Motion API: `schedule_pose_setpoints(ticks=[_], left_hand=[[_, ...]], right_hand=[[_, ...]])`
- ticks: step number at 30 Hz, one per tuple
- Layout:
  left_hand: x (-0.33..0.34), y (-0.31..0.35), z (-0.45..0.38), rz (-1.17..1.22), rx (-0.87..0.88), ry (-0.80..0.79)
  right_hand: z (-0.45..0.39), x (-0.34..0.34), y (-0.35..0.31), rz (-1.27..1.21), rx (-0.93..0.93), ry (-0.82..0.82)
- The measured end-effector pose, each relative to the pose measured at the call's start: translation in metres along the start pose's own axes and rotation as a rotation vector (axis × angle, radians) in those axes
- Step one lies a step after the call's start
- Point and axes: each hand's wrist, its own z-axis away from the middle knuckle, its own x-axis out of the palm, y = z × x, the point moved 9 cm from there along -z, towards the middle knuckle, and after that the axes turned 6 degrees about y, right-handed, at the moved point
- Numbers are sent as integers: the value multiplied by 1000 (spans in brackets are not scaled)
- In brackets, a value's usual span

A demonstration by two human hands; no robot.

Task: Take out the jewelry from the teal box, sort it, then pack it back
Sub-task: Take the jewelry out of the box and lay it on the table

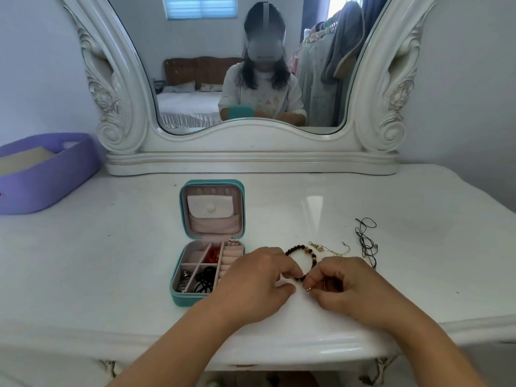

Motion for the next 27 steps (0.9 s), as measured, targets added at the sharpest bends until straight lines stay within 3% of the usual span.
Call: schedule_pose_setpoints(ticks=[13, 21, 27], left_hand=[[0, -4, -3, -213, 13, 112], [-26, -1, 15, -112, 130, 302], [-72, -42, 46, -43, -22, 419]], right_hand=[[3, -14, 6, 1, 9, 58], [0, -29, 5, -87, 8, 217], [-12, -8, -35, -98, -68, 269]])
